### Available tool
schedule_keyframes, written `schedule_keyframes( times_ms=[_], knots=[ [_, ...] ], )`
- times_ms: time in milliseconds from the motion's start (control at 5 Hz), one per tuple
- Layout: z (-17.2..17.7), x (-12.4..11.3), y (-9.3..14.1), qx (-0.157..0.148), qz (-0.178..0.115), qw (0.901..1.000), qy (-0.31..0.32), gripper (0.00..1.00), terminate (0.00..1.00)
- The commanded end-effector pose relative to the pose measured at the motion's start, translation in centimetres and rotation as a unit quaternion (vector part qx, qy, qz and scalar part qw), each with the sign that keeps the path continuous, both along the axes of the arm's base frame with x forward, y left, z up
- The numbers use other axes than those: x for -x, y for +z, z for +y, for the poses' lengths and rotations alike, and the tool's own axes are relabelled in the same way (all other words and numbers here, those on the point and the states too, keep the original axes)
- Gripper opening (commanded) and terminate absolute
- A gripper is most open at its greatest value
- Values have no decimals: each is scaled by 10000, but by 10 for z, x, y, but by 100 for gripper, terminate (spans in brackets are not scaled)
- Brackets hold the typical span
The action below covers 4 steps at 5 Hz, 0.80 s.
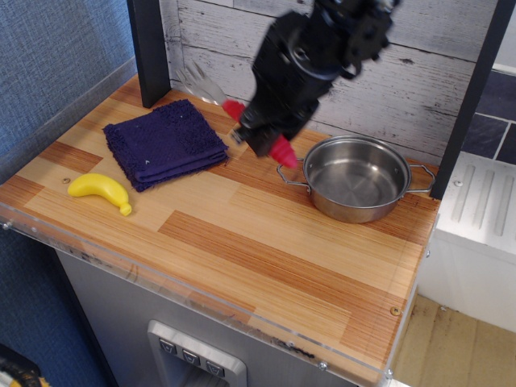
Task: Move the fork to the front middle of the table.
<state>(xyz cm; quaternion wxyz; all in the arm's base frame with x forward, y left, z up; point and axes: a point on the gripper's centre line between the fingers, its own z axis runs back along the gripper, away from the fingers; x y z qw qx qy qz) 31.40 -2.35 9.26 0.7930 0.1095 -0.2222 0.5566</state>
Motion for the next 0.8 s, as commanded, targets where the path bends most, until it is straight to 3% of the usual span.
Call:
schedule_keyframes(
  times_ms=[0,600],
  knots=[
    [-27,32,4,29,-445,9987,251,0,0],
    [-30,57,-32,80,-184,9975,684,0,0]
  ],
)
